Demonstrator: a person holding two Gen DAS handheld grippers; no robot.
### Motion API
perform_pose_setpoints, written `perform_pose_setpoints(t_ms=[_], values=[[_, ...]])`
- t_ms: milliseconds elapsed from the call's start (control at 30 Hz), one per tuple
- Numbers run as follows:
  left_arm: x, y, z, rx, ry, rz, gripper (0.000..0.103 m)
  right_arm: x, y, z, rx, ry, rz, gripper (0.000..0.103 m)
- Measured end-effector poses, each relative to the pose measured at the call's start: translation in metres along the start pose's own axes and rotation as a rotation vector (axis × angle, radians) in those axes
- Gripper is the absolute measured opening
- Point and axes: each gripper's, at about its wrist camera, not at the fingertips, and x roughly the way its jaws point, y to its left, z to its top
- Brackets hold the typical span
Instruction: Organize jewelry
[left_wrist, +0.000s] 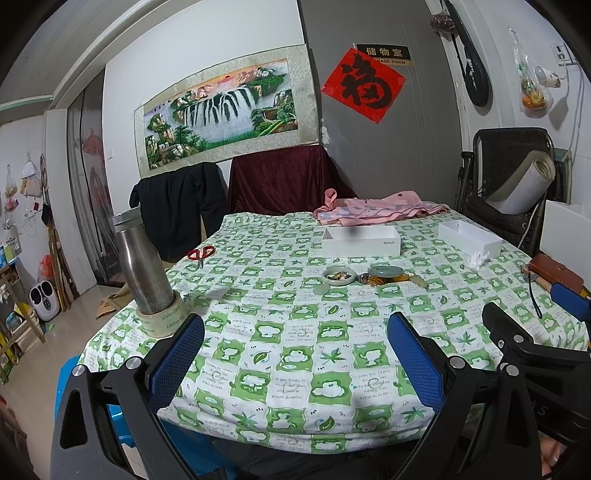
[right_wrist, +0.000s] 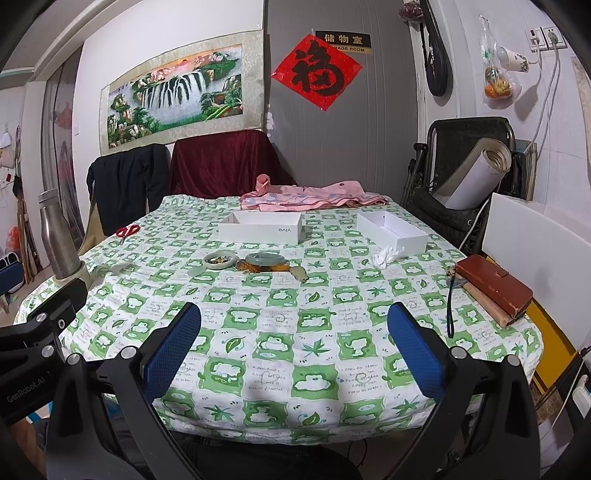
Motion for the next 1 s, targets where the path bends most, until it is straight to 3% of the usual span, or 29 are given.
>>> perform_pose_setpoints(t_ms=[1000], values=[[0.0019, -0.0013, -0.0027, 0.000, 0.004, -0.001, 0.097, 0.0012, -0.0002, -0.0007, 0.001, 0.007, -0.001, 0.096]])
